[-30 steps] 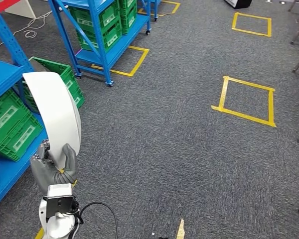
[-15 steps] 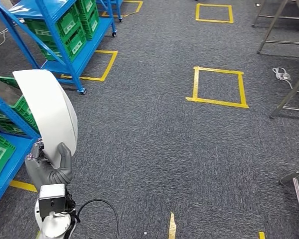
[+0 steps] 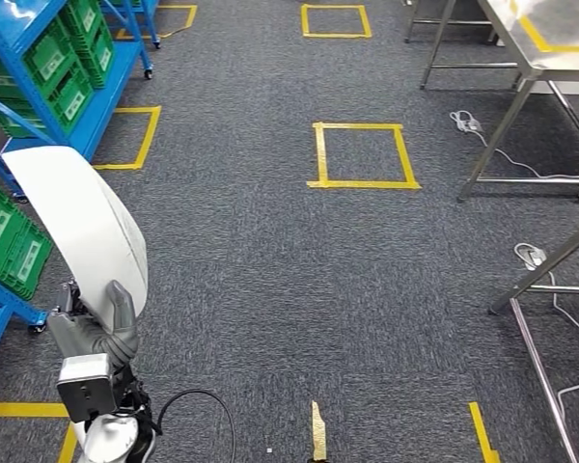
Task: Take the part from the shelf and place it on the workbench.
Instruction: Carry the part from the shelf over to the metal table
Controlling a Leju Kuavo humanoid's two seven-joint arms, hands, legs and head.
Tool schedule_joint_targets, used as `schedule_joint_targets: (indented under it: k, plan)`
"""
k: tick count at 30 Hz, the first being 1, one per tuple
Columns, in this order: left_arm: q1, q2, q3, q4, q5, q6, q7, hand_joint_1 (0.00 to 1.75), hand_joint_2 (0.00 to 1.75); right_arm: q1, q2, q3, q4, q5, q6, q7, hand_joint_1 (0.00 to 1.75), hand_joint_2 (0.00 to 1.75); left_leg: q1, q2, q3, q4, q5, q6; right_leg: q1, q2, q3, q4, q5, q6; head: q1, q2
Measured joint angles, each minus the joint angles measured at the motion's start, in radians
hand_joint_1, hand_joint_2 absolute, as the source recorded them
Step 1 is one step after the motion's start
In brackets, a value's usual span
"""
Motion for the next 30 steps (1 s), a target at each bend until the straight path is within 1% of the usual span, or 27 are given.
schedule_joint_targets:
  k: [1, 2, 3, 4, 5, 6, 7, 8, 9, 10, 12, 13, 14, 15, 16, 17, 18, 19, 20, 21, 23, 24, 25, 27, 28, 29, 30]
  plan:
    - [-0.004, -0.003, -0.003, 0.005, 0.003, 0.0, 0.0, 1.75, 1.75, 0.0, -0.001, -0.007, 0.0, -0.005, 0.004, 0.0, 0.0, 0.0, 0.0, 0.013, 0.001, 0.0, -0.001, -0.001, -0.001, -0.005, 0.022, -0.039, 0.026, 0.001, 0.0, 0.0]
    - [-0.01, -0.007, -0.005, 0.009, 0.006, 0.0, 0.0, 1.75, 1.75, -0.001, -0.001, -0.012, 0.0, -0.007, 0.01, 0.0, 0.0, 0.0, 0.0, 0.025, 0.003, 0.0, -0.003, -0.003, -0.002, -0.02, 0.061, -0.108, 0.059, 0.001, 0.0, 0.0]
    - [-0.017, -0.011, -0.006, 0.014, 0.01, 0.0, 0.0, 1.75, 1.75, -0.003, -0.002, -0.015, -0.001, -0.007, 0.016, 0.001, 0.0, 0.0, -0.002, 0.035, 0.005, 0.0, -0.006, -0.007, 0.002, -0.045, 0.102, -0.18, 0.082, -0.001, 0.001, 0.0]
    - [-0.025, -0.014, -0.006, 0.018, 0.013, 0.0, 0.0, 1.75, 1.75, -0.005, -0.003, -0.017, -0.001, -0.007, 0.021, 0.002, 0.0, 0.0, -0.005, 0.044, 0.007, 0.002, -0.008, -0.012, 0.005, -0.062, 0.135, -0.237, 0.098, -0.007, 0.0, 0.0]
    - [-0.032, -0.017, -0.006, 0.021, 0.016, 0.0, 0.0, 1.75, 1.75, -0.007, -0.003, -0.019, -0.002, -0.006, 0.024, 0.002, 0.0, 0.0, -0.008, 0.053, 0.009, 0.003, -0.01, -0.016, 0.008, -0.074, 0.153, -0.269, 0.103, -0.014, 0.0, 0.0]
    - [-0.037, -0.019, -0.006, 0.024, 0.017, 0.0, 0.0, 1.75, 1.75, -0.009, -0.003, -0.02, -0.002, -0.006, 0.026, 0.002, 0.0, 0.0, -0.011, 0.062, 0.01, 0.004, -0.012, -0.02, 0.011, -0.074, 0.156, -0.276, 0.099, -0.022, -0.001, 0.0]
    - [-0.042, -0.021, -0.006, 0.027, 0.018, 0.0, 0.0, 1.75, 1.75, -0.01, -0.003, -0.023, -0.002, -0.006, 0.027, 0.001, 0.0, 0.0, -0.011, 0.071, 0.012, 0.004, -0.013, -0.025, 0.011, -0.061, 0.154, -0.276, 0.102, -0.03, -0.002, 0.0]
    - [-0.046, -0.023, -0.007, 0.029, 0.018, 0.0, 0.0, 1.75, 1.75, -0.01, -0.003, -0.025, -0.002, -0.006, 0.027, 0.0, 0.0, 0.0, -0.009, 0.071, 0.013, 0.007, -0.017, -0.03, 0.01, -0.051, 0.153, -0.277, 0.103, -0.036, -0.002, 0.0]
    - [-0.049, -0.024, -0.007, 0.032, 0.018, 0.0, 0.0, 1.75, 1.75, -0.01, -0.003, -0.028, -0.002, -0.006, 0.027, -0.001, 0.0, 0.0, -0.006, 0.058, 0.011, 0.017, -0.028, -0.036, 0.009, -0.04, 0.153, -0.278, 0.105, -0.042, -0.002, 0.0]
    - [-0.051, -0.026, -0.007, 0.034, 0.019, 0.0, 0.0, 1.75, 1.75, -0.011, -0.003, -0.03, -0.002, -0.006, 0.027, -0.001, 0.0, 0.0, -0.004, 0.034, 0.0, 0.047, -0.05, -0.04, 0.008, -0.029, 0.153, -0.28, 0.107, -0.049, -0.003, 0.0]
    - [-0.051, -0.025, -0.007, 0.039, 0.019, 0.0, 0.0, 1.75, 1.75, -0.013, -0.003, -0.033, -0.002, -0.006, 0.028, -0.001, 0.0, 0.0, 0.0, -0.018, -0.052, 0.169, -0.117, -0.044, 0.007, -0.006, 0.153, -0.281, 0.11, -0.056, -0.006, 0.0]
    - [-0.051, -0.025, -0.007, 0.041, 0.019, 0.0, 0.0, 1.75, 1.75, -0.014, -0.003, -0.033, -0.002, -0.006, 0.028, -0.001, 0.0, 0.0, 0.0, -0.029, -0.085, 0.241, -0.147, -0.044, 0.009, 0.008, 0.153, -0.281, 0.111, -0.058, -0.006, 0.0]
    - [-0.051, -0.024, -0.007, 0.044, 0.019, 0.0, 0.0, 1.75, 1.75, -0.014, -0.003, -0.034, -0.002, -0.006, 0.029, -0.001, 0.0, 0.0, 0.0, -0.033, -0.109, 0.292, -0.16, -0.042, 0.011, 0.022, 0.153, -0.281, 0.112, -0.059, -0.006, 0.0]
    - [-0.051, -0.024, -0.006, 0.047, 0.019, 0.0, 0.0, 1.75, 1.75, -0.013, -0.003, -0.034, -0.002, -0.006, 0.029, -0.001, 0.0, 0.0, -0.001, -0.035, -0.119, 0.307, -0.151, -0.04, 0.012, 0.037, 0.154, -0.28, 0.112, -0.059, -0.006, 0.0]
    - [-0.051, -0.024, -0.006, 0.049, 0.019, 0.0, 0.0, 1.75, 1.75, -0.013, -0.003, -0.034, -0.002, -0.006, 0.029, -0.001, 0.0, 0.0, -0.001, -0.039, -0.11, 0.279, -0.121, -0.036, 0.013, 0.053, 0.155, -0.279, 0.112, -0.059, -0.006, 0.0]
    - [-0.051, -0.024, -0.006, 0.051, 0.019, 0.0, 0.0, 1.75, 1.75, -0.012, -0.003, -0.034, -0.002, -0.006, 0.029, -0.001, 0.0, 0.0, -0.001, -0.05, -0.085, 0.218, -0.079, -0.032, 0.013, 0.068, 0.156, -0.278, 0.112, -0.058, -0.006, 0.0]
    - [-0.052, -0.024, -0.007, 0.052, 0.019, 0.0, 0.0, 1.75, 1.75, -0.012, -0.003, -0.034, -0.002, -0.006, 0.028, -0.001, 0.0, 0.0, 0.0, -0.077, -0.057, 0.148, -0.04, -0.027, 0.012, 0.081, 0.155, -0.276, 0.112, -0.057, -0.006, 0.0]
    - [-0.052, -0.025, -0.007, 0.053, 0.019, 0.0, 0.0, 1.75, 1.75, -0.013, -0.003, -0.035, -0.002, -0.006, 0.029, -0.001, 0.0, 0.0, 0.001, -0.105, -0.033, 0.086, -0.014, -0.023, 0.012, 0.094, 0.152, -0.273, 0.113, -0.055, -0.005, 0.0]
    - [-0.053, -0.025, -0.007, 0.054, 0.019, 0.0, 0.0, 1.75, 1.75, -0.013, -0.002, -0.035, -0.002, -0.006, 0.029, -0.001, 0.0, 0.0, 0.001, -0.128, -0.02, 0.047, -0.001, -0.021, 0.01, 0.106, 0.146, -0.271, 0.116, -0.05, -0.006, 0.0]
    - [-0.054, -0.025, -0.007, 0.055, 0.019, 0.0, 0.0, 1.75, 1.75, -0.014, -0.002, -0.035, -0.002, -0.006, 0.029, -0.001, 0.0, 0.0, 0.001, -0.142, -0.015, 0.029, 0.0, -0.02, 0.007, 0.117, 0.138, -0.271, 0.119, -0.043, -0.006, 0.0]
    - [-0.055, -0.027, -0.007, 0.056, 0.019, 0.0, 0.0, 1.75, 1.75, -0.012, -0.002, -0.035, -0.002, -0.006, 0.029, -0.001, 0.0, 0.0, 0.001, -0.122, -0.015, 0.018, 0.002, -0.016, 0.002, 0.135, 0.125, -0.272, 0.126, -0.03, -0.007, 0.0]
    - [-0.056, -0.028, -0.007, 0.057, 0.021, 0.0, 0.0, 1.75, 1.75, -0.01, -0.002, -0.035, -0.002, -0.006, 0.028, -0.001, 0.0, 0.0, 0.002, -0.108, -0.013, 0.012, 0.006, -0.011, 0.003, 0.122, 0.117, -0.266, 0.122, -0.026, -0.006, 0.0]
    - [-0.057, -0.029, -0.007, 0.057, 0.022, 0.0, 0.0, 1.75, 1.75, -0.01, -0.003, -0.035, -0.002, -0.005, 0.026, -0.001, 0.0, 0.0, 0.003, -0.092, -0.011, 0.006, 0.01, -0.007, 0.005, 0.096, 0.103, -0.245, 0.107, -0.022, -0.003, 0.0]
    - [-0.057, -0.029, -0.007, 0.058, 0.03, 0.0, -0.001, 1.75, 1.75, -0.011, -0.003, -0.035, -0.003, -0.002, 0.021, 0.001, 0.0, 0.0, 0.002, -0.059, -0.01, 0.001, 0.012, 0.0, 0.008, 0.029, 0.051, -0.142, 0.051, -0.015, 0.001, 0.0]
    - [-0.057, -0.029, -0.007, 0.06, 0.036, -0.001, -0.001, 1.75, 1.75, -0.012, -0.003, -0.035, -0.003, 0.0, 0.019, 0.001, 0.0, 0.0, 0.001, -0.043, -0.011, 0.001, 0.012, 0.001, 0.006, 0.013, 0.018, -0.075, 0.021, -0.011, 0.003, 0.0]
    - [-0.058, -0.028, -0.008, 0.063, 0.043, -0.001, -0.001, 1.75, 1.75, -0.012, -0.003, -0.035, -0.003, 0.002, 0.018, 0.002, 0.0, 0.0, 0.001, -0.025, -0.012, 0.001, 0.012, 0.001, 0.004, 0.006, -0.006, -0.022, 0.003, -0.007, 0.003, 0.0]
    - [-0.059, -0.027, -0.009, 0.068, 0.048, -0.002, -0.001, 1.75, 1.75, -0.012, -0.003, -0.035, -0.003, 0.004, 0.018, 0.002, 0.0, 0.0, 0.001, -0.009, -0.013, 0.001, 0.011, 0.0, 0.001, 0.002, -0.015, 0.001, 0.002, -0.003, 0.003, 0.0]
